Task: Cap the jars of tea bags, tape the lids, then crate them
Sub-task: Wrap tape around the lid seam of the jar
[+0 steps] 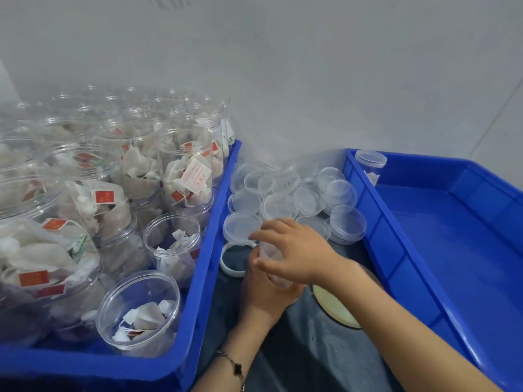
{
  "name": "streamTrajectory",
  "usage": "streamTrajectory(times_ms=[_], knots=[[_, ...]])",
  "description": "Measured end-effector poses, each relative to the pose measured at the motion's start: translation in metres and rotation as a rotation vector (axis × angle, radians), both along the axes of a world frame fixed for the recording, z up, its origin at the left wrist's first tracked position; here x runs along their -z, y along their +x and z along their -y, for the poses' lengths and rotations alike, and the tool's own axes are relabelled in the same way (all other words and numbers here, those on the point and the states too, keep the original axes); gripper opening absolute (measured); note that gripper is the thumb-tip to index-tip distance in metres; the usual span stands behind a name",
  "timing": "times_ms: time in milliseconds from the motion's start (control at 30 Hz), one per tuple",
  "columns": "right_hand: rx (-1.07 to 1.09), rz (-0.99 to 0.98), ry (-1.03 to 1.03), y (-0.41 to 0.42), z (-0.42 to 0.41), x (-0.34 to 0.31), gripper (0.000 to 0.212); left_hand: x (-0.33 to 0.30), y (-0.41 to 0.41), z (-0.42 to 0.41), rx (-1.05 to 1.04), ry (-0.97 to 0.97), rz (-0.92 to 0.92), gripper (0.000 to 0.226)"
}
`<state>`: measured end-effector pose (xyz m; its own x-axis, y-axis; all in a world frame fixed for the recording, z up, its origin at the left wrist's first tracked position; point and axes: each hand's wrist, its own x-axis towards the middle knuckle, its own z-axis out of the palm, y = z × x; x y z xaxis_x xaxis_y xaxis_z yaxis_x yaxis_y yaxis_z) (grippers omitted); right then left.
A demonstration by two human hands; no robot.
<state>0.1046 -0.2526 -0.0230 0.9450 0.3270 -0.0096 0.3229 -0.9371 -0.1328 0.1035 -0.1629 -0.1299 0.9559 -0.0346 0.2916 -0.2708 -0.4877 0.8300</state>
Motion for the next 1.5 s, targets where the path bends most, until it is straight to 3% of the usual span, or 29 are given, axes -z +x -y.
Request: streamTrajectory(times_ms=[67,167,233,300,367,433,467,533,633,700,767,867,967,1033,1167,1300,1500], knots=[[0.116,0.194,0.001,-0.002,-0.008,0.014,0.046,0.003,0.000,0.000,0.000,0.093,-0.045,0.084],[0.313,0.286,-0.016,-0.002,-0.025,0.025,0.044,0.003,0.003,0.001,0.027,0.361,0.097,0.055],[0.370,0.318,-0.029,-0.002,-0.029,0.029,0.044,0.002,0.004,-0.002,0.021,0.349,0.096,0.045],[0.347,0.334,0.057,-0.002,-0.025,0.030,0.047,0.002,-0.001,-0.008,0.030,0.101,-0.050,0.062],[0.302,0.322,0.429,-0.006,-0.014,0.026,0.045,-0.001,-0.005,-0.010,0.081,-0.158,-0.167,0.093],[0.358,0.367,0.866,-0.015,0.004,0.029,0.043,-0.003,-0.007,-0.008,0.108,-0.299,-0.225,0.096],[0.434,0.379,0.934,-0.021,0.016,0.034,0.047,-0.004,-0.008,-0.007,0.104,-0.360,-0.243,0.092],[0.575,0.253,0.744,-0.037,0.042,0.050,0.065,-0.003,-0.010,-0.007,0.110,-0.373,-0.220,0.091],[0.587,-0.047,0.243,-0.072,0.081,0.086,0.102,0.000,-0.011,-0.009,0.107,-0.310,-0.178,0.095],[0.503,-0.050,0.127,-0.090,0.097,0.098,0.097,-0.003,-0.011,-0.007,0.081,-0.280,-0.155,0.097],[0.458,0.015,0.189,-0.098,0.103,0.100,0.069,-0.005,-0.013,-0.005,0.039,-0.215,-0.112,0.110],[0.436,0.086,0.054,-0.098,0.094,0.089,0.046,-0.009,-0.028,-0.009,-0.046,-0.213,-0.015,0.115],[0.496,0.261,0.066,-0.107,0.086,0.072,0.036,-0.009,-0.050,-0.018,-0.126,-0.103,0.365,0.065],[0.494,0.334,0.136,-0.116,0.085,0.065,0.031,-0.004,-0.062,-0.020,-0.036,-0.069,0.468,0.033],[0.360,0.430,0.179,-0.130,0.079,0.061,0.028,-0.010,-0.073,-0.014,0.249,-0.178,0.082,0.032],[0.298,0.433,0.154,-0.138,0.068,0.053,0.027,-0.020,-0.070,-0.001,0.261,-0.364,-0.127,0.040],[0.316,0.452,0.206,-0.139,0.069,0.051,0.024,-0.022,-0.068,-0.002,0.207,-0.282,0.047,0.012]])
